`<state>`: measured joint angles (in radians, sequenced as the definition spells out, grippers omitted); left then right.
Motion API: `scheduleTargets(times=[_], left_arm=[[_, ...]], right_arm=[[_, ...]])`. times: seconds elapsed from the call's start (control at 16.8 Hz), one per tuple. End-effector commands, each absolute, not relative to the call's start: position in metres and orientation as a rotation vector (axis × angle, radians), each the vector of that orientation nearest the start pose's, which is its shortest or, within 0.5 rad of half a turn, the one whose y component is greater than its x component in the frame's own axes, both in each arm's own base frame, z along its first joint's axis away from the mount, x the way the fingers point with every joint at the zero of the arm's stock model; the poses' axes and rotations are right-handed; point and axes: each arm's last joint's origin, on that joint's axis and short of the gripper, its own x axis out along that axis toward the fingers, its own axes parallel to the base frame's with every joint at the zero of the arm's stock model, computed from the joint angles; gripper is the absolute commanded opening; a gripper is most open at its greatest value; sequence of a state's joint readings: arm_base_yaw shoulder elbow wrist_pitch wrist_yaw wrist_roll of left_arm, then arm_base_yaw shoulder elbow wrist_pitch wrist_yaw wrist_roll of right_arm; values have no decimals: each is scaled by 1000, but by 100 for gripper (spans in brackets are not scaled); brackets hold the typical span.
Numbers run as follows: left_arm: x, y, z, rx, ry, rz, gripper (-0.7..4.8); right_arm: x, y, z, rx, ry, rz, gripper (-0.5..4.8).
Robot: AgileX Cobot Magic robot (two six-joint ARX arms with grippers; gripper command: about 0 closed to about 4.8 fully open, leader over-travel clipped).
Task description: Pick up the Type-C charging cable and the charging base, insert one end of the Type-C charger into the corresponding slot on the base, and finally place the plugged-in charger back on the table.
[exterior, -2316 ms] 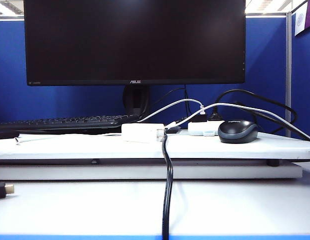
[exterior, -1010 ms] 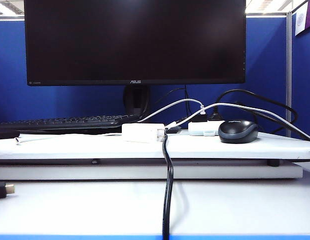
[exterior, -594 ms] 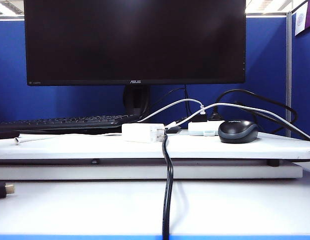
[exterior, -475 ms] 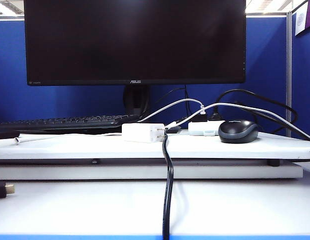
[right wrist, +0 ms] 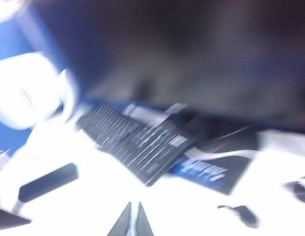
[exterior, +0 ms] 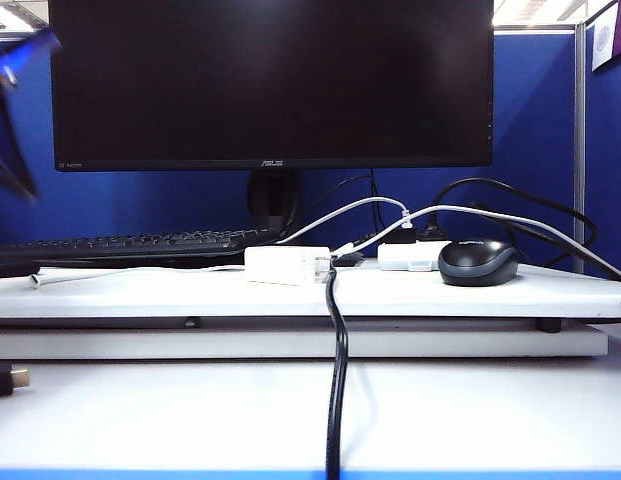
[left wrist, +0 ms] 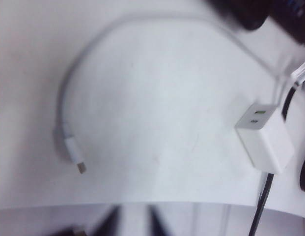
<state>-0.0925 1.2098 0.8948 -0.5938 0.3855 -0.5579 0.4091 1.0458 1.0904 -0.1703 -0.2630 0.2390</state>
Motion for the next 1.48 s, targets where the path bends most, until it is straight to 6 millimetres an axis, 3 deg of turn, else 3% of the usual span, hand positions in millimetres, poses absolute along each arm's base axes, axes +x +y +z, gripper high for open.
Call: scheduleTargets(times=[0.06,0.42,0.59,0.89,1.48], left_arm=[[249,-37,247,-733,1047,-226,344],[254,-34,243,-767,1025,-67,335],[254,-32,241,-790,1025,4,303],[260,-33,232,-800,1098,31,303],[288,-37,241,-735,1176,105,304]], right_arm=[[203,111,390,204,208,715,-5],[200,115,389,201,221,738,-5],[200,115,389,201,220,737,-5],[200,115,389,201,220,738,-5],[200,115,389,201,220,737,-5]])
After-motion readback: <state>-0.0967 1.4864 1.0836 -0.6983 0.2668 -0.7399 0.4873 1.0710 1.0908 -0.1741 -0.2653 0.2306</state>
